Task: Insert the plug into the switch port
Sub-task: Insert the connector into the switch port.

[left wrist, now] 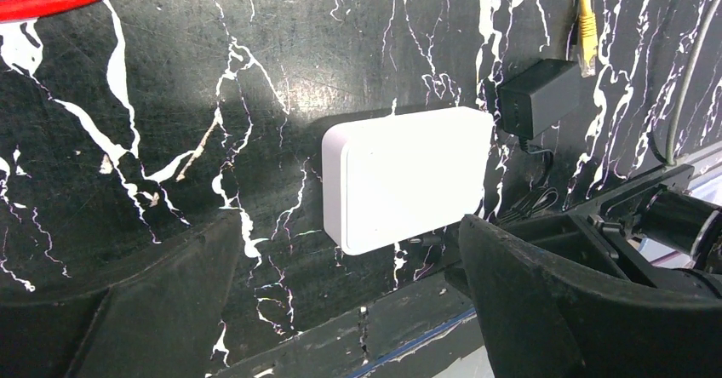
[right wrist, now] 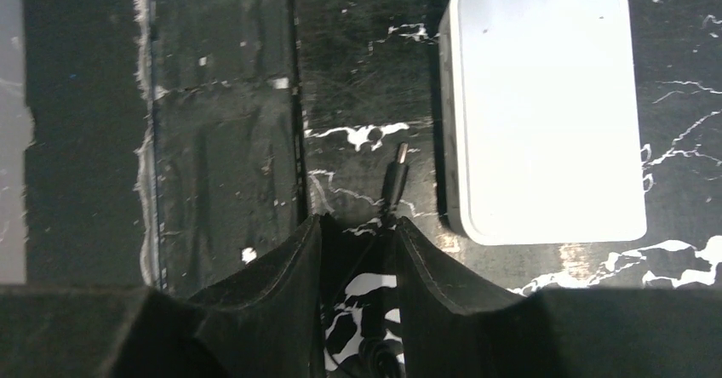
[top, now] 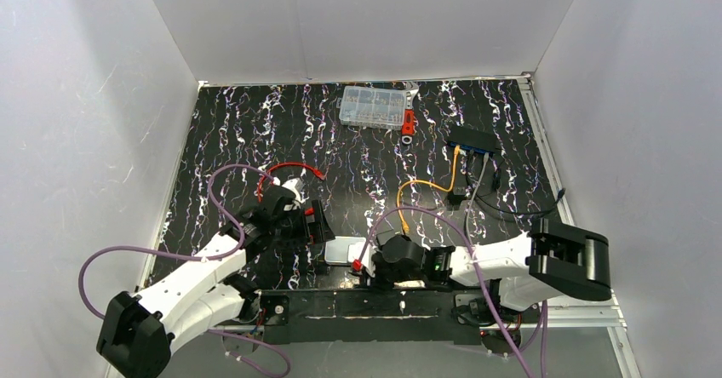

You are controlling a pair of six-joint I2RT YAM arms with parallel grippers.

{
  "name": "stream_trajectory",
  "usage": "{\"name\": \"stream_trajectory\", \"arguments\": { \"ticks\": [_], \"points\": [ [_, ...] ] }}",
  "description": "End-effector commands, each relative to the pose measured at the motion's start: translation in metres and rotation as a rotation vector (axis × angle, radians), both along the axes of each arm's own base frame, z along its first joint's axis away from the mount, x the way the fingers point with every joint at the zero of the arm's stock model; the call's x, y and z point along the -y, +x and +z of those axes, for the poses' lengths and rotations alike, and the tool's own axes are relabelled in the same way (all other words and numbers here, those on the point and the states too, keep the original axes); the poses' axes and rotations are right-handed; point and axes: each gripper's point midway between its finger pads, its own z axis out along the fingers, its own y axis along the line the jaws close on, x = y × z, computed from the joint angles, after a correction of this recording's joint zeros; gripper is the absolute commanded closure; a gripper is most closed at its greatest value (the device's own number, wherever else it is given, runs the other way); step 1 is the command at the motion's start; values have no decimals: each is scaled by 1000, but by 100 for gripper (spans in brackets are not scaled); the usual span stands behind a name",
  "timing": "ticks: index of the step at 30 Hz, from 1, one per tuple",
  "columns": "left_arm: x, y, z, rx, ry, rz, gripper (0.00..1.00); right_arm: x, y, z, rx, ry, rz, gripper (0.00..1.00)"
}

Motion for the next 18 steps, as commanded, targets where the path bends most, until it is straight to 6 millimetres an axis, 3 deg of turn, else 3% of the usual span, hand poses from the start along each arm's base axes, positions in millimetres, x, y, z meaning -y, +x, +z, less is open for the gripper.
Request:
{"name": "stream_trajectory", "arguments": {
  "ticks": [1, 5, 18],
  "points": [
    [-3, -1, 2, 17, -4, -3, 1, -31, 18, 28, 66, 99, -57, 57],
    [-2, -2, 3, 20, -15, -6, 1, -34, 25, 25, 82, 89, -93, 57],
    [1, -5, 3, 18, -36, -17, 0, -33, 17, 11, 40, 30, -76, 65]
  ]
}}
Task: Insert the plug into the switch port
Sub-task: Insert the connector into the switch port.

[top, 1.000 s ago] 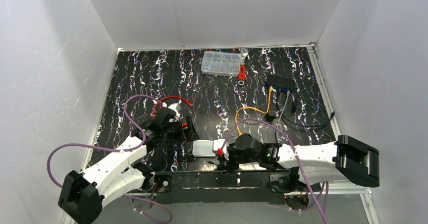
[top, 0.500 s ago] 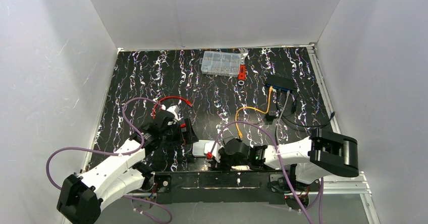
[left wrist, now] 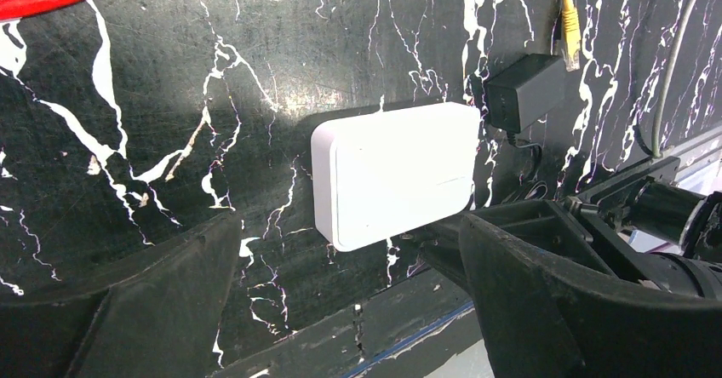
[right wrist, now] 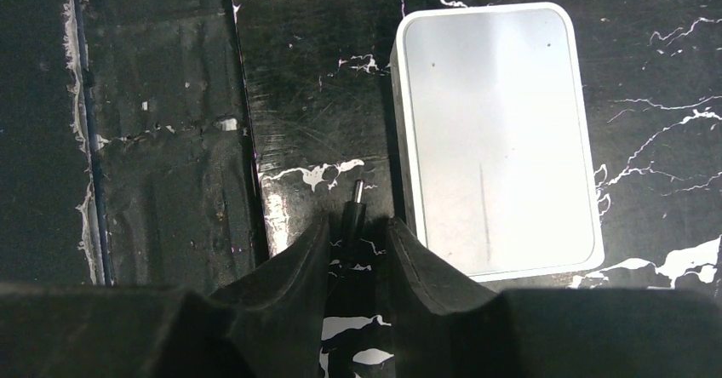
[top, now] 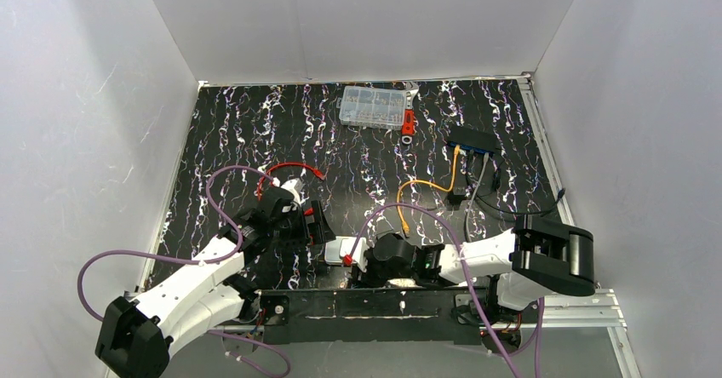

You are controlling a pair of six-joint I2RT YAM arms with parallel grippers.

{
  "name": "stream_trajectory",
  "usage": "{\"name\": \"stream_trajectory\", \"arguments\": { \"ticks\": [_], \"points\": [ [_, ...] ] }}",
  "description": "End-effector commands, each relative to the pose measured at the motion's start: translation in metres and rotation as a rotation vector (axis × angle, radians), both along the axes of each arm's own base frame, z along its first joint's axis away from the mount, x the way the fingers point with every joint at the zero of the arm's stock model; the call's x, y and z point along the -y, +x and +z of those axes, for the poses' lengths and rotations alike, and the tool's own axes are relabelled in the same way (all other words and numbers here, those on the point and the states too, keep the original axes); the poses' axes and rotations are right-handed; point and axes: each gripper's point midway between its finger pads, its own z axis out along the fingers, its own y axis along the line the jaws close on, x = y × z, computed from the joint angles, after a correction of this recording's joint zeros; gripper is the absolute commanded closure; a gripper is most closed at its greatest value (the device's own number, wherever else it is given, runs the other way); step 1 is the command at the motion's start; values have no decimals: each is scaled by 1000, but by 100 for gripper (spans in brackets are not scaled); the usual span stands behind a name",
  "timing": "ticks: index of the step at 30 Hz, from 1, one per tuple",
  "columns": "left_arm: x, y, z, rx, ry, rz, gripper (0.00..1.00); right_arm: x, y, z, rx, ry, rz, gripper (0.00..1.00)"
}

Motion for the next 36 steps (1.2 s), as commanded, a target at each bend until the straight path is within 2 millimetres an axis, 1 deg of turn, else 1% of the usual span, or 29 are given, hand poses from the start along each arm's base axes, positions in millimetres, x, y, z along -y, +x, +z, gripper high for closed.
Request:
{"name": "stream_trajectory", "arguments": {
  "ticks": [1, 4, 7, 16, 17, 20, 23, 30, 36],
  "points": [
    [-1, -3, -1, 3, -7, -5, 0, -15, -1, 13, -1, 30, -2, 66],
    [-2, -3, -1, 2, -4, -3, 1, -14, -3, 9, 8, 6, 0, 68],
    [-3, -3, -2, 2, -2, -1, 0, -13, -6, 6, 15, -11, 6, 74],
    [-5, -3, -2, -2, 11, 3, 1, -10, -10, -2, 46, -57, 13, 97],
    [-5, -4, -2, -3, 12, 4, 1, -10, -10, -3, 50, -61, 14, 99],
    [-4, -4, -1, -4, 6, 0, 0, -9, -10, -1, 63, -58, 16, 99],
    [2, -5, 3, -4, -21, -28, 1, -10, -9, 8, 77, -21, 13, 99],
    [21, -15, 18, -15, -129, -118, 0, -10, -12, 42, 88, 84, 31, 99],
    [40, -30, 41, -12, -276, -222, 0, -2, -19, 75, 93, 168, 63, 99]
  ]
}}
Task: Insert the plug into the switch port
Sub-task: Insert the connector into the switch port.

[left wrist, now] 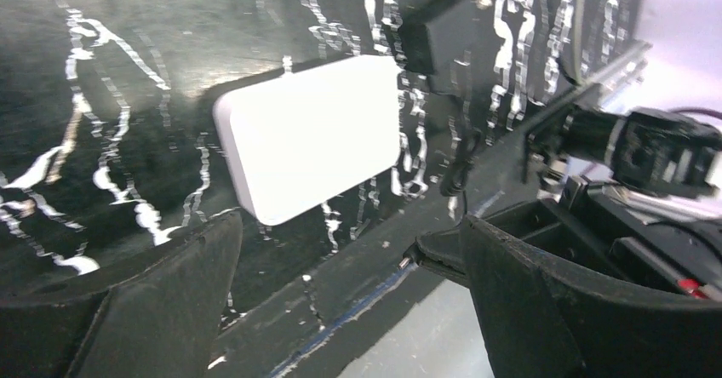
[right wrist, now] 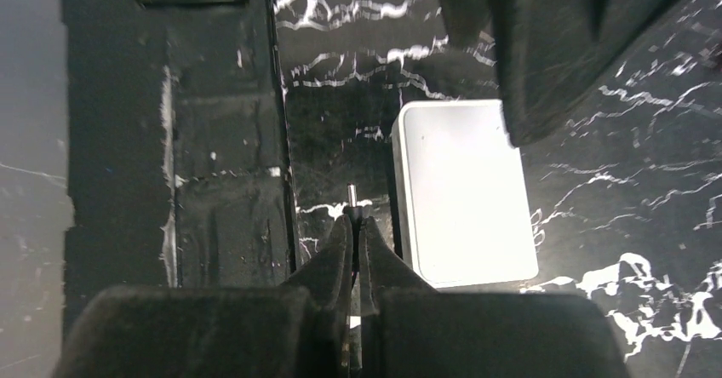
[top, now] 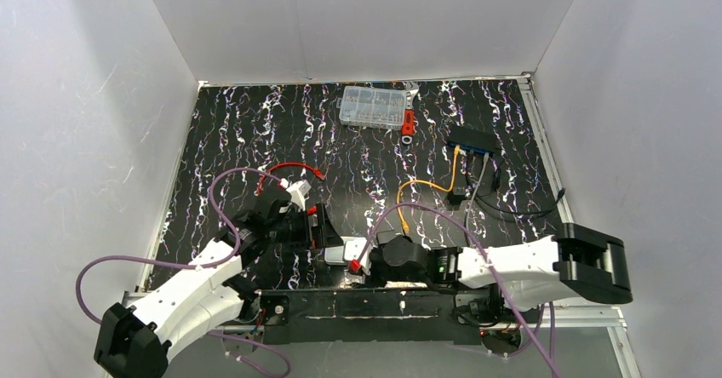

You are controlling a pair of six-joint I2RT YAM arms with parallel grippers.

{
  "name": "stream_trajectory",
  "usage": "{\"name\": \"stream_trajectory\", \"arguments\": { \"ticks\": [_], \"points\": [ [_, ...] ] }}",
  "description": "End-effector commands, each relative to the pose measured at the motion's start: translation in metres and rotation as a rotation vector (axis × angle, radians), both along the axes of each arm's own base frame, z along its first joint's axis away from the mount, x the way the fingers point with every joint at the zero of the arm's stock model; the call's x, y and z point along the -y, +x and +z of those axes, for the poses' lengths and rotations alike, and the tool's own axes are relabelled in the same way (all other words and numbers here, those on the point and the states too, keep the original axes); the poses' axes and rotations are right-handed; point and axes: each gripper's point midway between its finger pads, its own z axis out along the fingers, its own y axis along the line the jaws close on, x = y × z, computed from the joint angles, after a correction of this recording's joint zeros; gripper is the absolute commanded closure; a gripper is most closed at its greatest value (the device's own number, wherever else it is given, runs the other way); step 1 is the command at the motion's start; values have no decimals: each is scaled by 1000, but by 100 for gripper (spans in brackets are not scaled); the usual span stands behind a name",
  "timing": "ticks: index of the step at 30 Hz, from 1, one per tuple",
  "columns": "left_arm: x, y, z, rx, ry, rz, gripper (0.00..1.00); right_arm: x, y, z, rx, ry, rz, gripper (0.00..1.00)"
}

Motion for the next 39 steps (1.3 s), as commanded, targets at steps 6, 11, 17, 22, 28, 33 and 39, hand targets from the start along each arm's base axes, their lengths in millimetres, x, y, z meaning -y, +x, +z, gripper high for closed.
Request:
{"name": "stream_trajectory", "arguments": {
  "ticks": [6, 11, 17, 22, 28, 33, 39],
  "points": [
    [34, -30, 49, -4, -289, -211, 1, 13, -9, 46, 35, 126, 51, 99],
    [40, -42, 68, -11, -374, -279, 0, 21, -7, 61, 58, 181, 40, 99],
    [43, -51, 77, -49, -425, -326, 24, 24, 0, 70, 91, 215, 7, 99],
    [44, -55, 76, -79, -432, -335, 41, 21, 5, 77, 102, 230, -15, 99],
    [44, -56, 73, -97, -429, -337, 49, 15, 9, 89, 118, 256, -33, 99],
    [44, -56, 71, -103, -425, -337, 49, 9, 12, 100, 132, 281, -38, 99],
    [44, -55, 68, -104, -417, -332, 50, 1, 13, 114, 143, 316, -35, 99]
  ]
}}
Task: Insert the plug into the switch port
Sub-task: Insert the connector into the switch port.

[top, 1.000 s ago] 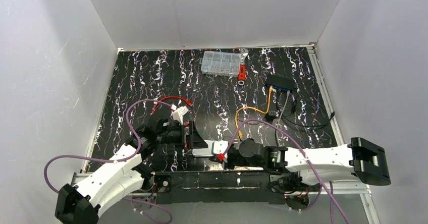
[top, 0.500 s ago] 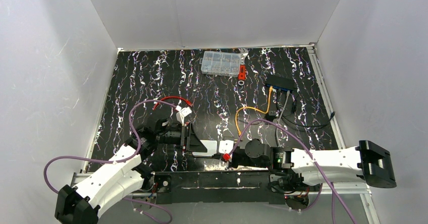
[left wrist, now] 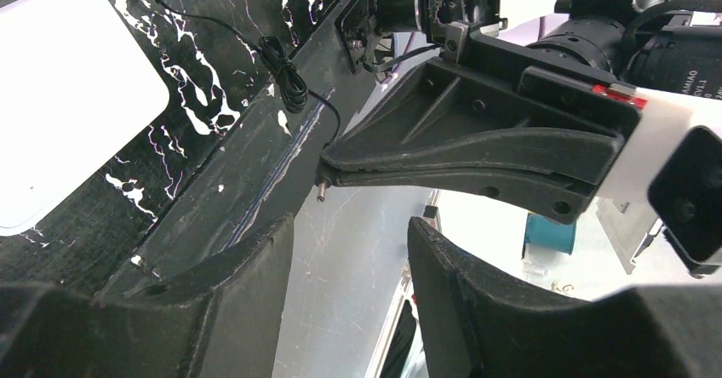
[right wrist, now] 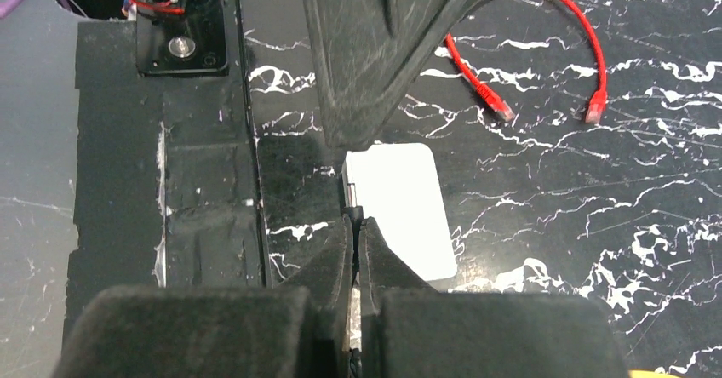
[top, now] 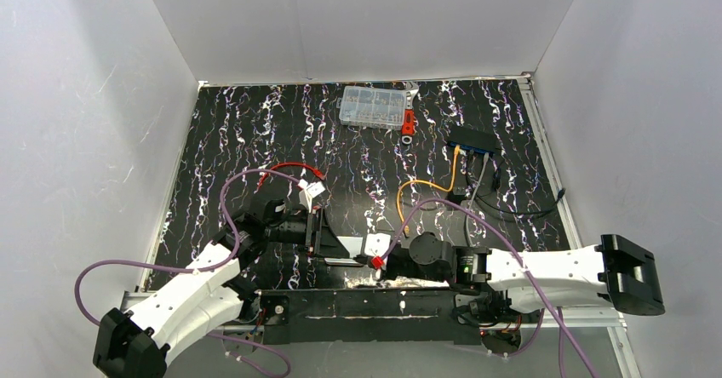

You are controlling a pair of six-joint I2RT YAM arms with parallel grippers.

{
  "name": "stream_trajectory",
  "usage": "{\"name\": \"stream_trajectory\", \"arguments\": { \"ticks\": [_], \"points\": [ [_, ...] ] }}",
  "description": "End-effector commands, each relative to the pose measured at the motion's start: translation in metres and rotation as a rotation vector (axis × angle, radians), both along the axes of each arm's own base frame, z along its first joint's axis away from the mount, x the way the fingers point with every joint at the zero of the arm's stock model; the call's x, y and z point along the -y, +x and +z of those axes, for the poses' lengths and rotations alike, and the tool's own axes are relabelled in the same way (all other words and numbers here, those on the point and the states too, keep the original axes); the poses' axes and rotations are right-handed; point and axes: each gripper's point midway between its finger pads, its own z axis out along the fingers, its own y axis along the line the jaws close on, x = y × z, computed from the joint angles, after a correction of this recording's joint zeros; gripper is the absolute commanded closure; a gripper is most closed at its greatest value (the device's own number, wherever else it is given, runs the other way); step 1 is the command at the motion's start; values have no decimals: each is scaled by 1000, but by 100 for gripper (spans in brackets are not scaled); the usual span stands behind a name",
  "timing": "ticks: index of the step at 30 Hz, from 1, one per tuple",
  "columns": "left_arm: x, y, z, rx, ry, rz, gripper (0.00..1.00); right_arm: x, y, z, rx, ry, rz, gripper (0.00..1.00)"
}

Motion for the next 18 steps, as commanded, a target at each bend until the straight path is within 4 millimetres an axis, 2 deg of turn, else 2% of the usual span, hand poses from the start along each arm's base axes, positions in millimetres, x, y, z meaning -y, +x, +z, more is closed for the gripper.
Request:
{"name": "stream_trajectory", "arguments": {
  "ticks": [1, 6, 18],
  "points": [
    [-1, -3, -3, -10, -5, -16, 50, -19, 4, 49, 41, 139, -2, 99],
    [-1, -3, -4, -7, -10, -16, 57, -25, 5, 49, 45, 134, 1, 99],
    [-1, -4, -5, -11, -12, -20, 62, -30, 6, 51, 43, 143, 4, 99]
  ]
}}
